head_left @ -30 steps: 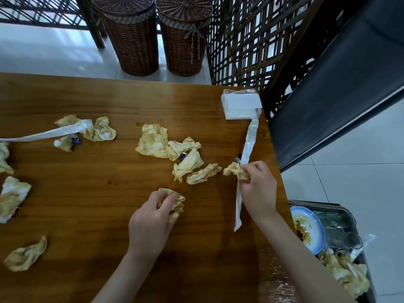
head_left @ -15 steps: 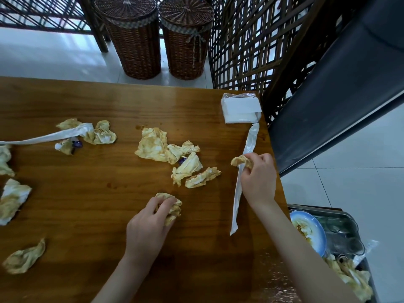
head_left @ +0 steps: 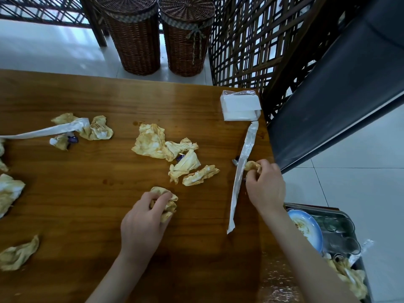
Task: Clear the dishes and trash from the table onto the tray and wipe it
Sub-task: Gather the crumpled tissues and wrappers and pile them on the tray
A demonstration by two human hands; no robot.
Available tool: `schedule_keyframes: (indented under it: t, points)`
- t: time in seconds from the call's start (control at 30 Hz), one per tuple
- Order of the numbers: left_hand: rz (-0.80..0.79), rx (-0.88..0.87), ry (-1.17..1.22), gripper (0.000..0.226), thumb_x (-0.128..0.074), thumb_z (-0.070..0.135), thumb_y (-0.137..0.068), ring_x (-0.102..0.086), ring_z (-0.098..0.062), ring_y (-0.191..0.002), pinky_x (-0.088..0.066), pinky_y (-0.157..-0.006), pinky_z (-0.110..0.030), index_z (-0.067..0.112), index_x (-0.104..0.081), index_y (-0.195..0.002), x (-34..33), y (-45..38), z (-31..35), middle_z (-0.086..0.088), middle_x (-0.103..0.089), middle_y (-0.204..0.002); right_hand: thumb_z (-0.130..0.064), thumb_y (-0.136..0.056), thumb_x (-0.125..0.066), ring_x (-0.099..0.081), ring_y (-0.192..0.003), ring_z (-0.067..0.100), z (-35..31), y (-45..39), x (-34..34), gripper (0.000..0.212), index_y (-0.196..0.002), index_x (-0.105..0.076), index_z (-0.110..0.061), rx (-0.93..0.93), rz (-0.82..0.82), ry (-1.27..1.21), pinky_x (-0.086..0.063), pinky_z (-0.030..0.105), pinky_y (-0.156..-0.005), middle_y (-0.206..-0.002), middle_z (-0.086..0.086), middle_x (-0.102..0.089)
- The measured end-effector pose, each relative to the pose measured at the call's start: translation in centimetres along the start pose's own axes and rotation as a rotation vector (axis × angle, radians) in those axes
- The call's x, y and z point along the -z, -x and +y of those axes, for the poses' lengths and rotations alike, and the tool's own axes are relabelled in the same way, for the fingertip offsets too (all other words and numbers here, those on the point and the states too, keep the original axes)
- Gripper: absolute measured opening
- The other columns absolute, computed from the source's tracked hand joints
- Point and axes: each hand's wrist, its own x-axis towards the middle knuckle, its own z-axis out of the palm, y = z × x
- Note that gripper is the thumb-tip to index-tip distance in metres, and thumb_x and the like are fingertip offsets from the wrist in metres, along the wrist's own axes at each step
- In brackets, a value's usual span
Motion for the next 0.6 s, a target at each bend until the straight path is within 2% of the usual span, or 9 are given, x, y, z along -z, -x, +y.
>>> schedule_keyframes:
  t: [0.13,0.23,0.4,0.6]
  points:
    - [0.024,0.083,-0.077,0.056,-0.078,0.032,-0.068,-0.058,-0.027,-0.088,-0.049,-0.050,-0.029,0.016,-0.062,-0.120,0.1,-0.5,-0.1,-0.017,-0.057,-0.116,-0.045,-0.083,-0.062,-0.044,-0.065,0.010,0.0,0.4,-0.4,0.032,-0.094,-0.053,-0.017,0.049,-0.060,0.106,-0.024,0.015,-0.047,-0.087,0.002,-0.049]
    - [0.026,0.119,-0.110,0.055,-0.071,0.038,-0.074,-0.056,-0.030,-0.094,-0.050,-0.055,-0.031,0.018,-0.059,-0.124,0.0,-0.7,-0.1,-0.018,-0.054,-0.122,-0.043,-0.084,-0.062,-0.047,-0.067,0.011,-0.2,0.4,-0.6,0.030,-0.095,-0.053,-0.016,0.058,-0.085,0.135,-0.027,0.016,-0.046,-0.084,0.000,-0.049]
    - [0.002,0.115,-0.092,0.052,-0.071,0.037,-0.075,-0.056,-0.028,-0.094,-0.051,-0.060,-0.032,0.019,-0.060,-0.123,-0.1,-0.7,-0.2,-0.016,-0.057,-0.122,-0.037,-0.089,-0.058,-0.050,-0.069,0.013,-0.7,0.7,-0.7,0.024,-0.091,-0.056,-0.014,0.066,-0.118,0.101,-0.032,0.020,-0.049,-0.084,0.001,-0.052]
    - [-0.004,0.113,-0.092,0.052,-0.072,0.035,-0.074,-0.058,-0.026,-0.092,-0.050,-0.061,-0.032,0.019,-0.061,-0.122,0.0,-0.7,0.0,-0.013,-0.061,-0.118,-0.030,-0.092,-0.055,-0.053,-0.073,0.013,-1.4,1.1,-1.0,0.017,-0.100,-0.056,-0.015,0.103,-0.138,0.093,-0.038,0.022,-0.055,-0.089,0.002,-0.055]
